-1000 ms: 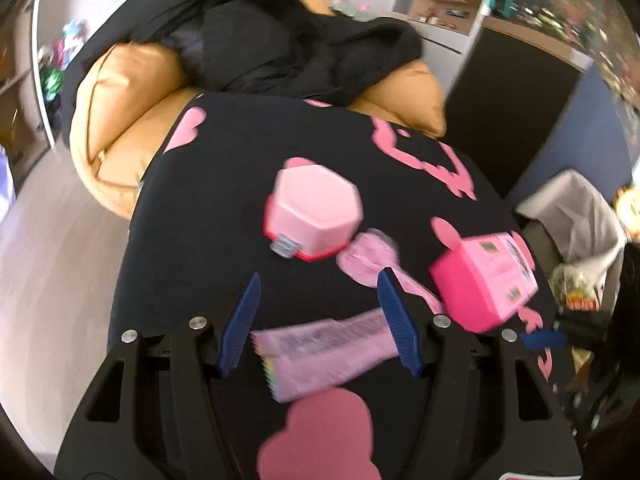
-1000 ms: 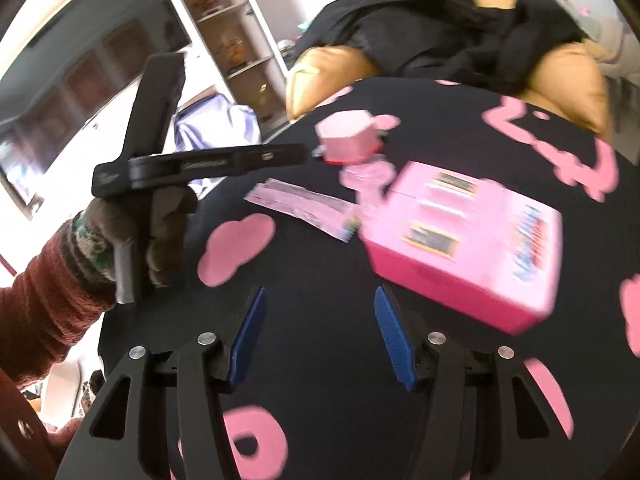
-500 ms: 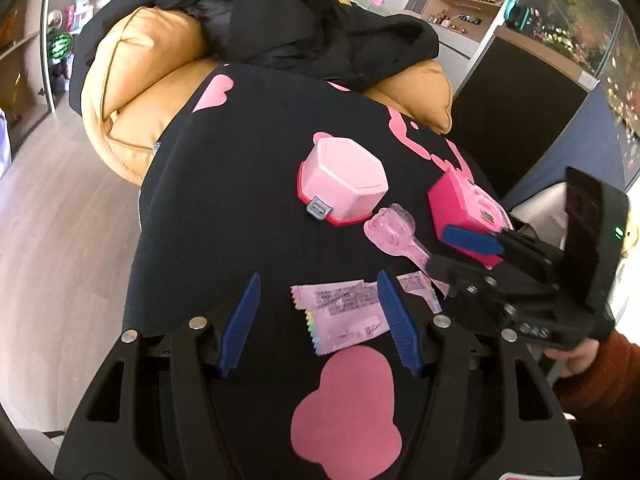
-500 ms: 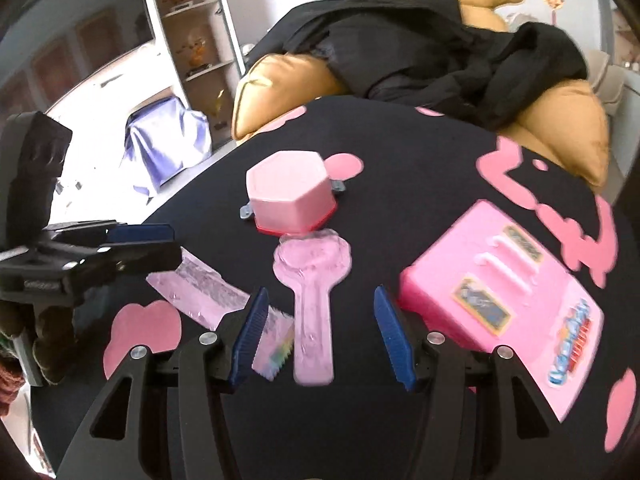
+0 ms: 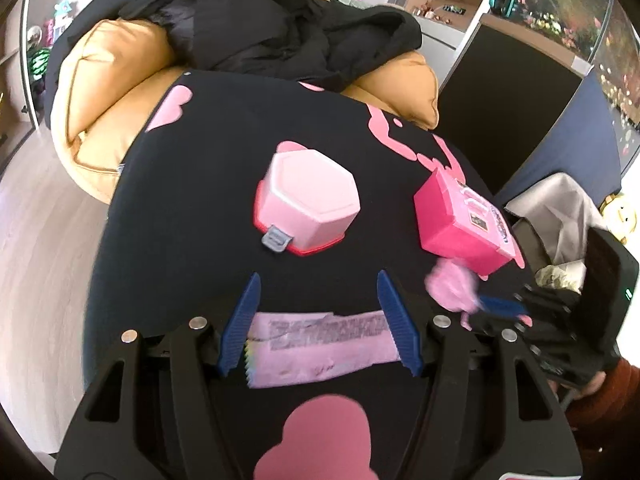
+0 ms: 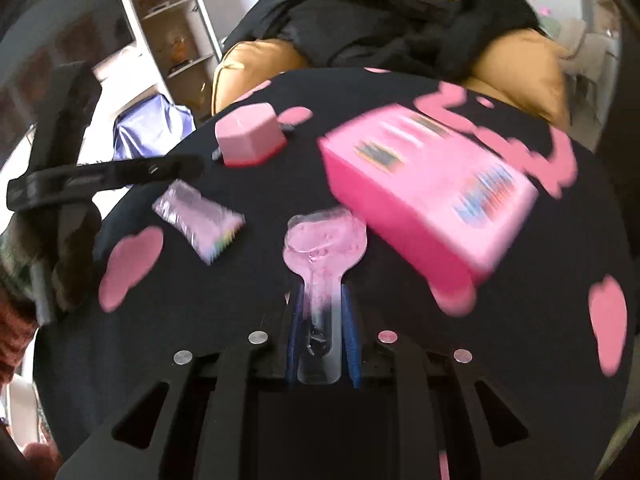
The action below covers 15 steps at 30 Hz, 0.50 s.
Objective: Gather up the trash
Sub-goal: 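Grasp the long pink candy wrapper with the left tool while the right tool grasps the pink panda lollipop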
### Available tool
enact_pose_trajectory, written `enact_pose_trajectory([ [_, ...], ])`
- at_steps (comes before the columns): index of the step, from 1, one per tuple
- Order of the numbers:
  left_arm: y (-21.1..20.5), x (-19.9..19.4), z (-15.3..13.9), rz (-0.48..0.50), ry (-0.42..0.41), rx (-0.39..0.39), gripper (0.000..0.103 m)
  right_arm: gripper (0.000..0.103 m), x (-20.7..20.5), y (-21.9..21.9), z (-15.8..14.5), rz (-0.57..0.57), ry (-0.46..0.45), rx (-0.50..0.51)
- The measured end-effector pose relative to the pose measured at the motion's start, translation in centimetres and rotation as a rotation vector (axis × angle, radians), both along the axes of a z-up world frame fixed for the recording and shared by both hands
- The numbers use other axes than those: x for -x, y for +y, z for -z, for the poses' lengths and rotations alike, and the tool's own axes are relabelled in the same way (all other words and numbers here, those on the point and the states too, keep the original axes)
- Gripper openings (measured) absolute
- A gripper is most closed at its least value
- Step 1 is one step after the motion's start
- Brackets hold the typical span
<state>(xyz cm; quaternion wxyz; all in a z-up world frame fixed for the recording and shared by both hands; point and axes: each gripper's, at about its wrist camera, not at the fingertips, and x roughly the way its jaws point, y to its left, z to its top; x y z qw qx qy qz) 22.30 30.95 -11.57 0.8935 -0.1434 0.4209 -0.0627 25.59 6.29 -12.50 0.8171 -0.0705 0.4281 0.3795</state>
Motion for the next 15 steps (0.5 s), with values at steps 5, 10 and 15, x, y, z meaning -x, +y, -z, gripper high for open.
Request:
enact_pose_trajectory([
  [5, -1.2, 0.8, 0.1, 0.044, 0.044, 0.02, 0.058, 0.02, 2.0, -3.5, 0.4, 0.035, -0.006, -0.015],
  [10, -4.0, 3.4, 0.1, 0.176, 0.091, -0.018, 0.058, 0.02, 2.0, -4.8, 0.7, 0.054, 0.044, -0.075],
  [15, -5.7, 4.3, 0.2, 0.166, 0.089, -0.095, 0.058, 0.02, 2.5, -4.9, 0.5, 0.055, 0.046, -0.051],
])
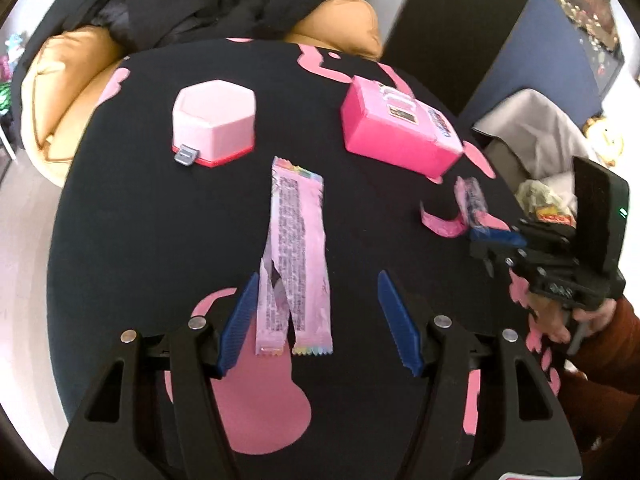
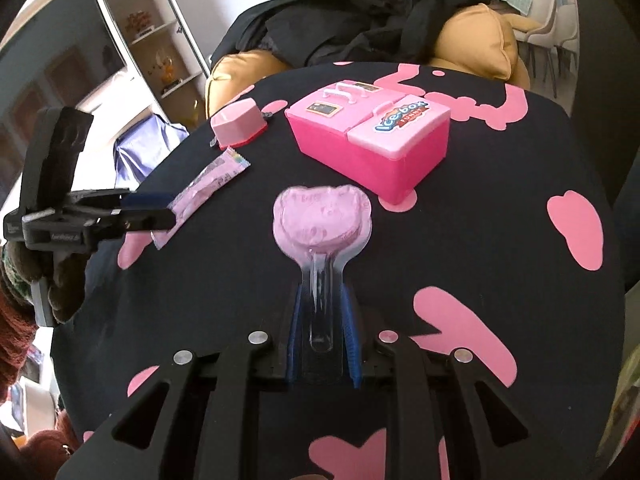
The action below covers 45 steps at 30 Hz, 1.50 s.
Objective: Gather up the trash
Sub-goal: 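Grasp the long pink candy wrapper with the left tool while the right tool grasps the pink panda lollipop, then lift both pink items and carry them over the yellow trash bag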
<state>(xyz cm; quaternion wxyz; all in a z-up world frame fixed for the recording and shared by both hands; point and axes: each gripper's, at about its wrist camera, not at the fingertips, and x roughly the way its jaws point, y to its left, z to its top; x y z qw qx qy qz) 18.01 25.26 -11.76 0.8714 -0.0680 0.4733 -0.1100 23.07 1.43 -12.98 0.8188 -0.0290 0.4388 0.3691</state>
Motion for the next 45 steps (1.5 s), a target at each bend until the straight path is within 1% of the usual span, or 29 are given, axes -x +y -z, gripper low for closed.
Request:
enact_pose_trajectory([
  [1, 0.0, -0.2, 0.1, -0.019, -0.001, -0.004, 0.058, 0.021, 0.2, -0.1, -0.1, 0.002, -0.006, 0.008],
  [3, -0.1, -1.0, 0.2, -0.06, -0.009, -0.018, 0.058, 0.024, 0.8, -0.5, -0.5, 0.02, -0.049, 0.032],
  [4, -0.2, -1.4, 0.2, -0.072, -0.011, -0.025, 0.056, 0.025, 1.1, -0.8, -0.6, 0.021, -0.063, 0.034],
  [6, -0.8, -2.1, 0.3, -0.092, -0.018, -0.053, 0.051, 0.028, 1.3, -1.5, -1.1, 0.018, -0.067, -0.002],
  [7, -1.1, -2.4, 0.4, -0.093, -0.019, -0.05, 0.043, 0.034, 1.2, -1.7, -1.2, 0.021, -0.068, -0.014],
  [8, -1.3, -2.4, 0.4, -0.093, -0.02, -0.038, 0.037, 0.038, 1.1, -2.0, -1.6, 0.032, -0.076, -0.02],
  [10, -1.7, -2.4, 0.6, -0.102, -0.021, -0.037, 0.027, 0.041, 1.0, -2.3, -2.1, 0.054, -0.091, -0.025],
  [11, -2.0, -2.4, 0.6, -0.11, -0.027, -0.049, 0.026, 0.045, 0.8, -2.6, -2.4, 0.064, -0.088, -0.036],
  [14, -2.5, -1.4, 0.4, -0.134, -0.05, -0.077, 0.023, 0.05, 0.2, -3.4, -2.8, 0.12, -0.074, -0.062],
  [16, -2.6, -0.6, 0.3, -0.149, -0.06, -0.081, 0.023, 0.053, -0.2, -3.8, -2.8, 0.171, -0.088, -0.042],
  [19, -2.6, 0.4, 0.5, -0.164, -0.057, -0.074, 0.023, 0.053, -1.2, -4.6, -2.2, 0.273, -0.106, 0.015],
  [21, -2.5, 0.6, 0.7, -0.18, -0.052, -0.071, 0.023, 0.053, -1.9, -5.0, -1.5, 0.312, -0.089, 0.021],
  [23, -2.4, 0.5, 0.7, -0.188, -0.049, -0.061, 0.024, 0.053, -2.6, -4.9, -0.7, 0.326, -0.05, 0.017],
  [25, -2.5, 0.3, 0.7, -0.191, -0.044, -0.06, 0.025, 0.053, -3.0, -4.4, -0.2, 0.308, -0.025, 0.014],
  [27, -2.7, 0.3, 0.7, -0.189, -0.044, -0.071, 0.025, 0.053, -3.0, -3.6, 0.1, 0.291, -0.025, 0.04],
  [30, -2.8, 0.3, 0.7, -0.191, -0.045, -0.083, 0.025, 0.053, -2.9, -2.4, 0.2, 0.256, -0.055, 0.097],
  [32, -2.8, 0.3, 0.7, -0.195, -0.043, -0.08, 0.026, 0.053, -2.6, -2.1, 0.1, 0.244, -0.078, 0.117],
  [33, -2.8, 0.3, 0.7, -0.196, -0.043, -0.08, 0.027, 0.052, -2.6, -2.2, 0.2, 0.241, -0.083, 0.12],
  [34, -2.9, 0.4, 0.7, -0.196, -0.043, -0.082, 0.027, 0.049, -2.5, -2.2, 0.2, 0.239, -0.086, 0.122],
  [37, -3.0, 0.4, 0.7, -0.199, -0.04, -0.086, 0.029, 0.049, -2.2, -2.9, 0.0, 0.235, -0.083, 0.099],
  [39, -2.9, 0.3, 0.6, -0.197, -0.031, -0.068, 0.033, 0.049, -1.8, -3.2, -0.4, 0.23, -0.088, 0.084],
  [41, -2.7, 0.4, 0.4, -0.189, -0.027, -0.037, 0.039, 0.049, -1.1, -3.6, -1.1, 0.223, -0.101, 0.07],
  [42, -2.6, 0.4, 0.3, -0.189, -0.029, -0.04, 0.04, 0.049, -0.8, -3.8, -1.4, 0.222, -0.108, 0.065],
  [45, -2.8, 0.2, 0.5, -0.185, -0.019, -0.088, 0.04, 0.049, -0.2, -4.4, -1.9, 0.226, -0.114, 0.047],
])
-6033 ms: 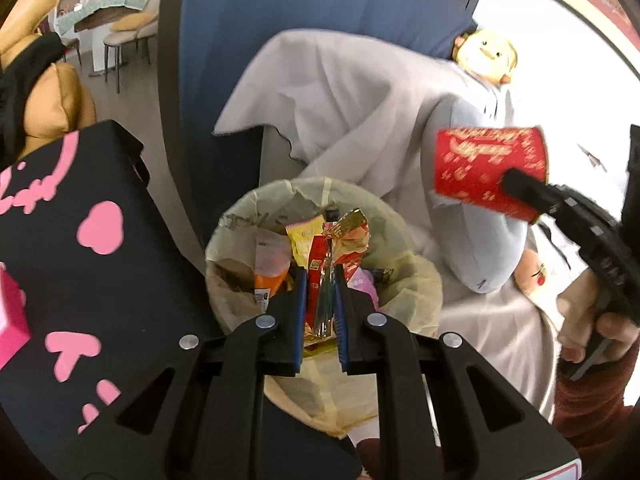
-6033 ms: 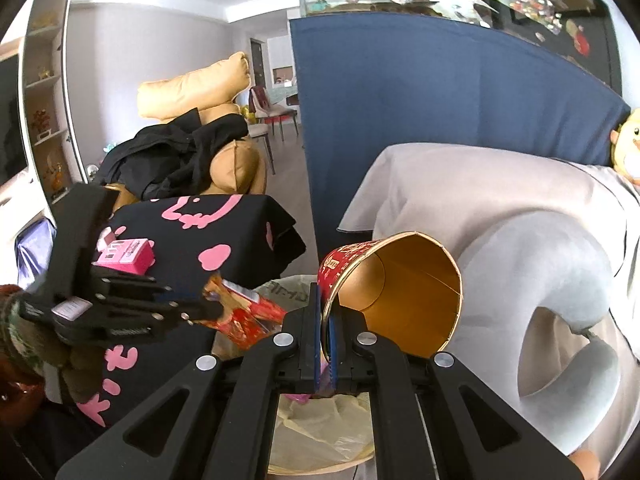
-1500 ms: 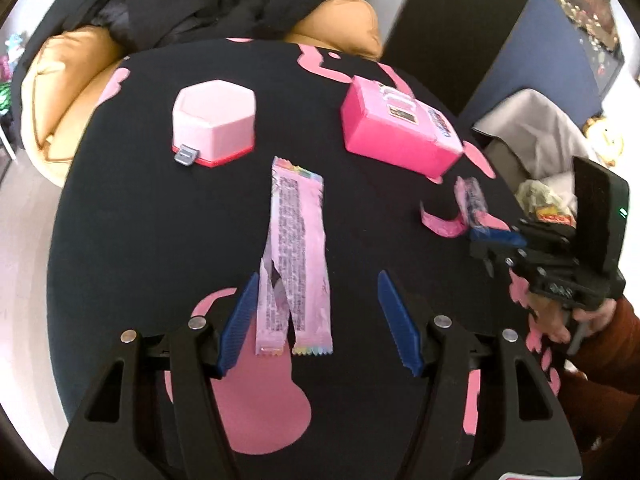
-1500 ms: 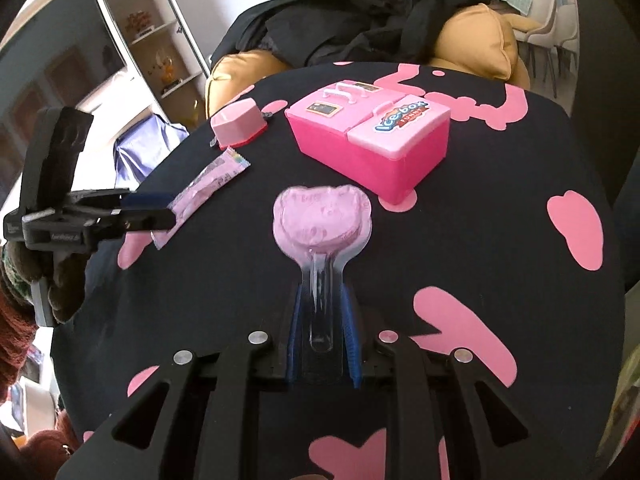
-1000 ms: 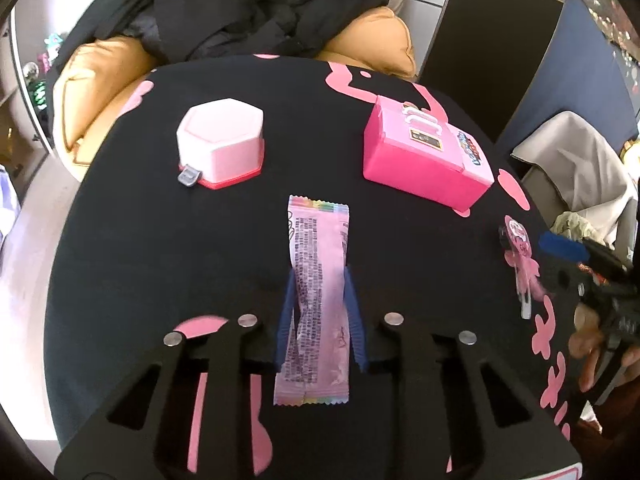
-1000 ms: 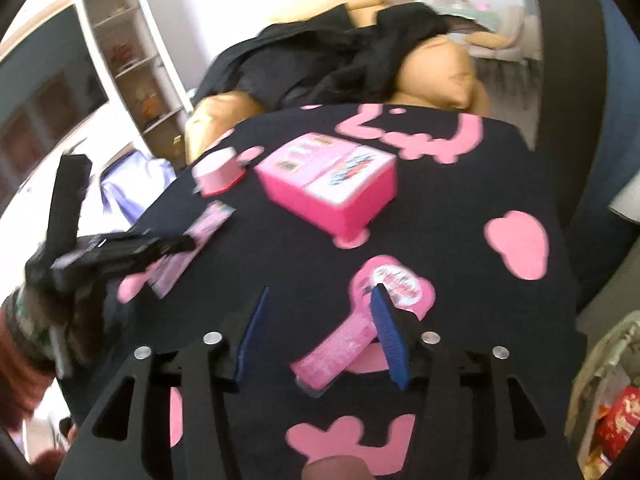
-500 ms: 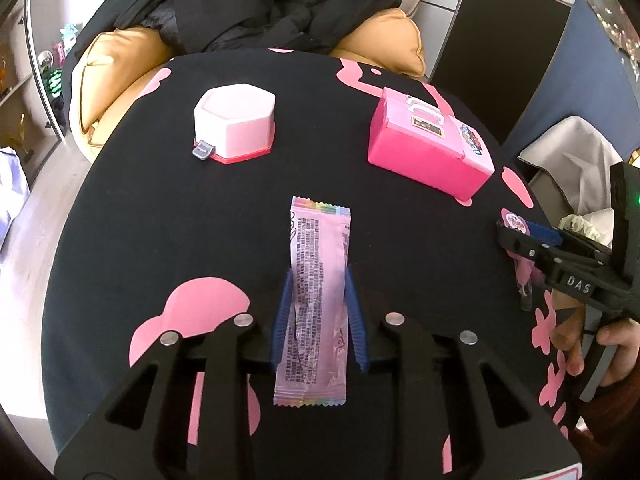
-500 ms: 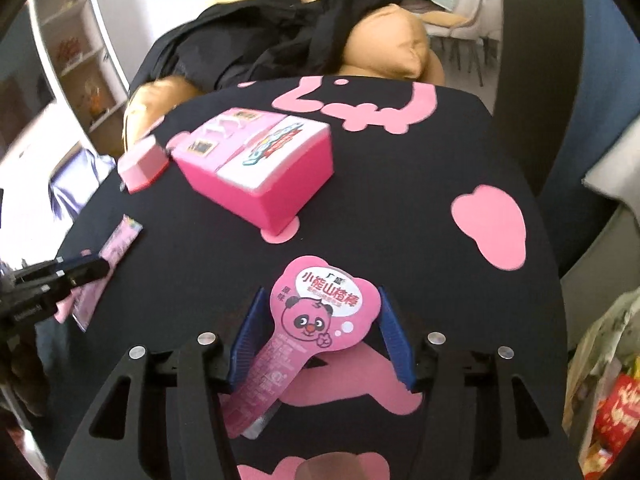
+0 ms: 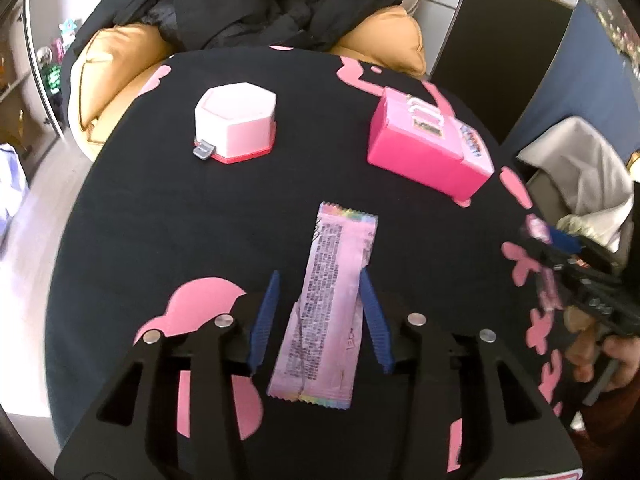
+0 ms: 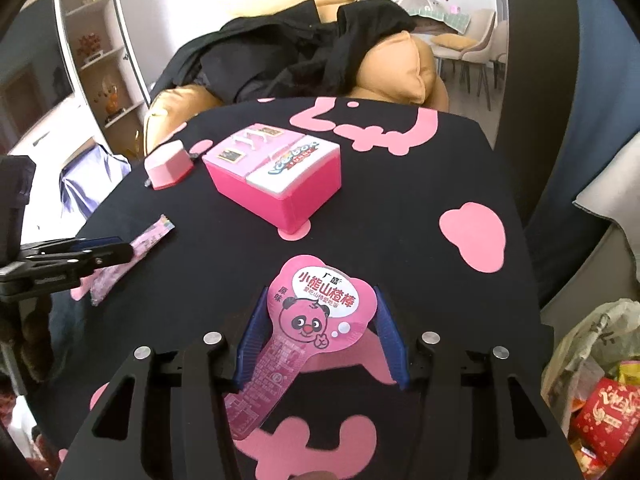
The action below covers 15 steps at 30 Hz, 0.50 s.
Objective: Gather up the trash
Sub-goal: 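Lift both pink items and carry them over the yellow trash bag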
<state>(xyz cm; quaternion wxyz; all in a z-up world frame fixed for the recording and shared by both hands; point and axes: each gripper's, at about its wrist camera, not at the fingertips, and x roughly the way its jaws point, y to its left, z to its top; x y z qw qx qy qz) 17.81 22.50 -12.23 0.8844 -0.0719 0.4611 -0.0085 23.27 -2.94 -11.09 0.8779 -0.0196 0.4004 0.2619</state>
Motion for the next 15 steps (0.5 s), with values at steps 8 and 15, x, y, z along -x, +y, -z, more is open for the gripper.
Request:
enact_pose_trajectory([
  [8, -2.7, -0.6, -0.5, 0.071, 0.015, -0.116, 0.019, 0.049, 1.5, -1.8, -2.0, 0.008, -0.058, -0.021],
  [15, -6.0, 1.4, -7.9, 0.092, -0.17, -0.057, 0.015, 0.049, 3.8, -6.1, -7.2, 0.024, -0.198, -0.028],
])
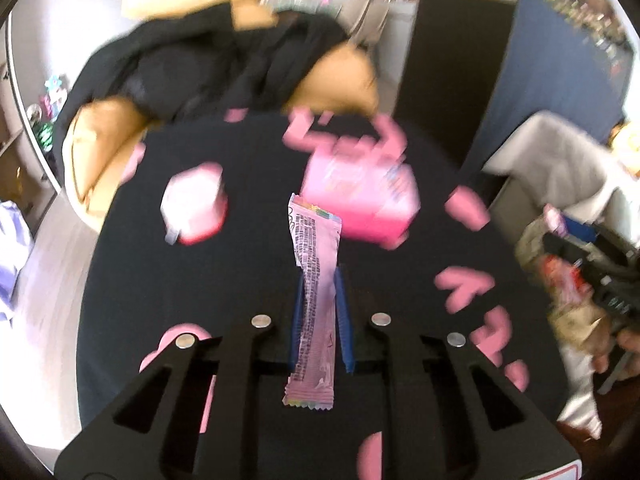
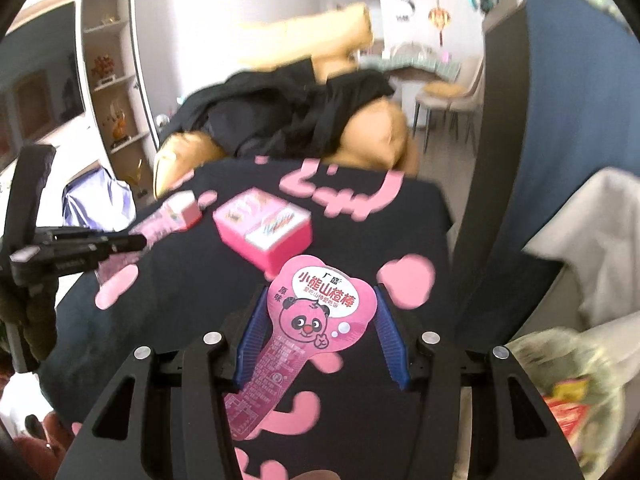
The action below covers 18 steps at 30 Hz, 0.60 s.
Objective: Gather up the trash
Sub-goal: 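Lift both pink items and carry them over the yellow trash bag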
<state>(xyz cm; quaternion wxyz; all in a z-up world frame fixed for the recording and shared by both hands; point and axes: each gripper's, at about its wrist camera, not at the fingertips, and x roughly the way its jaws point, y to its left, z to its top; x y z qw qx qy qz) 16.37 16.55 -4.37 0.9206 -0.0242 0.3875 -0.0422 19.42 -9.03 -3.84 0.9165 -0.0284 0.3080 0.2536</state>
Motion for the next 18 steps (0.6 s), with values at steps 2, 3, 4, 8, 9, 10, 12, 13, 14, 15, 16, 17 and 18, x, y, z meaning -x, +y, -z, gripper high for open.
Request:
enact_pose_trajectory([
  [2, -1.6, 0.5, -2.3, 0.027, -0.057, 0.011, 0.015, 0.049, 1.0, -1.6, -1.6, 0.013, -0.047, -0.004],
  [3, -2.8, 0.9, -3.6, 0.047, -0.089, 0.016, 0.015, 0.049, 1.5, -2.6, -2.4, 0.022, -0.069, -0.009],
  [4, -3.9, 1.1, -4.6, 0.067, -0.112, 0.026, 0.015, 0.049, 1.9, -3.4, -3.1, 0.03, -0.085, -0.012],
  [8, -8.8, 1.4, -7.2, 0.162, -0.15, 0.078, 0.015, 0.049, 3.9, -7.7, -5.2, 0.076, -0.148, -0.026],
  [9, -10.7, 1.5, -7.6, 0.197, -0.154, 0.091, 0.015, 0.049, 4.4, -8.8, -5.5, 0.09, -0.161, -0.026],
  [10, -12.4, 1.4, -7.7, 0.23, -0.155, 0.101, 0.015, 0.049, 4.8, -9.9, -5.7, 0.104, -0.171, -0.027],
  [12, -15.7, 1.0, -7.5, 0.29, -0.143, 0.12, 0.015, 0.049, 5.6, -12.8, -6.0, 0.132, -0.172, -0.043],
  [13, -17.4, 0.7, -7.2, 0.32, -0.131, 0.134, 0.015, 0.049, 5.8, -14.0, -6.0, 0.149, -0.171, -0.046],
  [14, -18.6, 0.5, -6.9, 0.341, -0.12, 0.146, 0.015, 0.049, 6.1, -15.5, -5.9, 0.177, -0.174, -0.038],
  [15, -20.5, 0.0, -6.2, 0.371, -0.096, 0.169, 0.015, 0.049, 6.5, -16.9, -5.7, 0.207, -0.177, -0.024],
  [16, -21.9, -0.3, -5.7, 0.39, -0.076, 0.186, 0.015, 0.049, 6.6, -18.3, -5.5, 0.239, -0.175, -0.011],
  [17, -23.2, -0.8, -5.0, 0.408, -0.053, 0.202, 0.015, 0.049, 6.7, -19.6, -5.2, 0.265, -0.17, -0.006],
  [18, -24.7, -1.3, -4.2, 0.429, -0.024, 0.219, 0.015, 0.049, 6.8, -20.9, -4.9, 0.29, -0.162, -0.004],
])
